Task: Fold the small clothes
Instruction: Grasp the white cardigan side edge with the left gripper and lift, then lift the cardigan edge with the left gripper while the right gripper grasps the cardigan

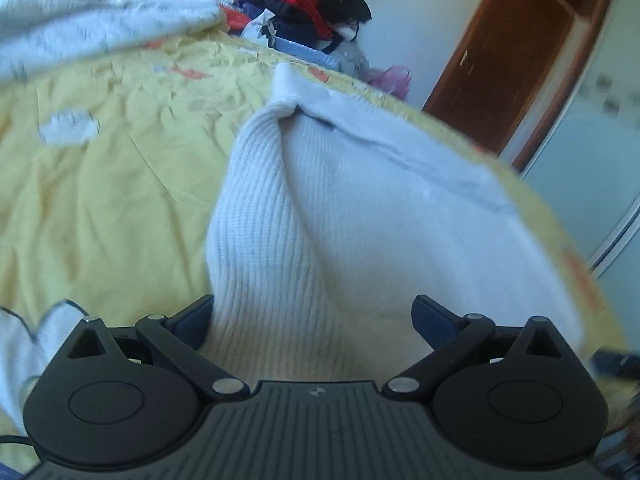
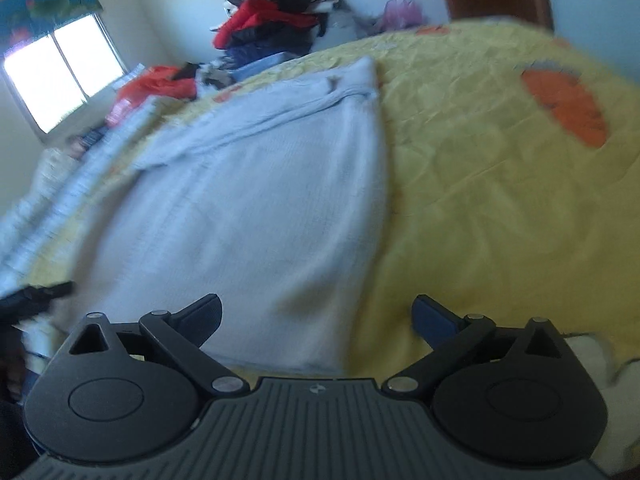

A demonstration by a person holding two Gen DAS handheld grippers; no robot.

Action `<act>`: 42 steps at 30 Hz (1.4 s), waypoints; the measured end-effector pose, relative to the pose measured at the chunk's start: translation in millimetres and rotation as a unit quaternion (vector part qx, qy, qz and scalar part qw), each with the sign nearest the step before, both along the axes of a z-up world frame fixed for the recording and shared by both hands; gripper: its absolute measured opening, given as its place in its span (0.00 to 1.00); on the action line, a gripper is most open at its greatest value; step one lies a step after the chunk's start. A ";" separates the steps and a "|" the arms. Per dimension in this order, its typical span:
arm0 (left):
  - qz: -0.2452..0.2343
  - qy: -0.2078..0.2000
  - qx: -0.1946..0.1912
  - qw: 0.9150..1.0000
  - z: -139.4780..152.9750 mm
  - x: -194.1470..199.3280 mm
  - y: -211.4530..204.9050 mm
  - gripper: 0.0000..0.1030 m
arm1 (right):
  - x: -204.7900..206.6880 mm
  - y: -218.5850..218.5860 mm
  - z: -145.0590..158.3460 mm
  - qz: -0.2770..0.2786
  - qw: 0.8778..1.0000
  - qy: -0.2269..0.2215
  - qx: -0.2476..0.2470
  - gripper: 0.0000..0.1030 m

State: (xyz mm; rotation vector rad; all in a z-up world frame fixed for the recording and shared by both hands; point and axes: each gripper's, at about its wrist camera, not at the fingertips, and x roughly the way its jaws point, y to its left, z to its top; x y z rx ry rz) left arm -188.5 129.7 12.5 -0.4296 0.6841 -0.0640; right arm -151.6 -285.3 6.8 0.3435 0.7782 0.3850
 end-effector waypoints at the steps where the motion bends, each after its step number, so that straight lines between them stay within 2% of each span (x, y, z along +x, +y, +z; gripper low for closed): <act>1: 0.000 -0.002 -0.017 1.000 -0.4 0.6 5.0 1.00 | 2.4 -0.7 -0.1 0.010 1.000 0.008 0.023 0.96; 5: 0.015 -0.002 -0.110 0.994 -4.6 1.0 27.4 0.99 | 9.2 2.7 0.6 0.027 0.998 0.024 0.055 0.97; 6: 0.022 -0.002 -0.131 0.991 -6.3 0.8 33.6 0.91 | 9.5 2.8 1.0 0.028 0.998 0.026 0.058 0.97; 7: 0.031 0.004 -0.137 0.990 -7.3 0.6 38.6 0.72 | 9.8 2.0 1.3 0.028 0.997 0.027 0.062 0.97; 9: 0.037 0.022 -0.120 0.992 -5.8 3.5 45.8 0.47 | 10.1 0.3 1.2 0.026 0.997 0.029 0.069 0.97; 12: 0.026 0.035 -0.134 0.990 -6.8 4.1 55.8 0.45 | 10.2 -1.8 1.0 0.026 0.997 0.028 0.070 0.97; 16: 0.005 0.042 -0.132 0.990 -7.0 2.3 57.7 0.42 | 10.1 -3.0 0.3 0.024 0.997 0.027 0.073 0.98; 21: -0.022 0.052 -0.179 0.982 -13.9 -0.7 70.2 0.42 | 10.7 -8.4 -1.2 0.021 0.995 0.029 0.090 0.98; 23: -0.021 0.059 -0.180 0.982 -15.2 -3.5 71.9 0.33 | 11.9 -12.3 -2.4 0.019 0.994 0.032 0.103 0.98; 24: -0.019 0.065 -0.172 0.983 -16.0 -3.7 71.7 0.19 | 12.3 -14.5 -3.1 0.017 0.993 0.034 0.111 0.98; 25: -0.016 0.072 -0.165 0.984 -16.9 -4.9 71.2 0.10 | 12.9 -17.2 -4.0 0.014 0.992 0.037 0.122 0.98; 28: -0.011 0.072 -0.161 0.984 -16.1 -7.4 70.7 0.09 | 16.0 -28.4 -8.7 0.000 0.985 0.051 0.168 0.97; 32: -0.017 0.058 -0.155 0.986 -3.0 -5.0 67.6 0.08 | 20.5 -44.4 -14.9 -0.026 0.971 0.081 0.223 0.80; 34: -0.026 0.041 -0.155 0.987 8.9 -6.7 66.2 0.08 | 22.1 -47.6 -16.5 -0.029 0.969 0.089 0.227 0.75; 36: -0.036 0.026 -0.150 0.988 19.7 -8.2 63.9 0.08 | 22.3 -48.6 -17.7 -0.033 0.970 0.093 0.224 0.65; 37: -0.040 0.022 -0.147 0.988 23.2 -8.6 62.8 0.08 | 23.0 -48.3 -18.6 -0.035 0.971 0.096 0.216 0.55; 40: -0.048 0.021 -0.139 0.989 26.7 -8.3 59.0 0.08 | 22.7 -50.6 -22.5 -0.041 0.973 0.102 0.203 0.47; 42: -0.046 0.027 -0.139 0.989 24.7 -5.4 57.2 0.08 | 22.3 -54.7 -22.7 -0.044 0.972 0.103 0.204 0.46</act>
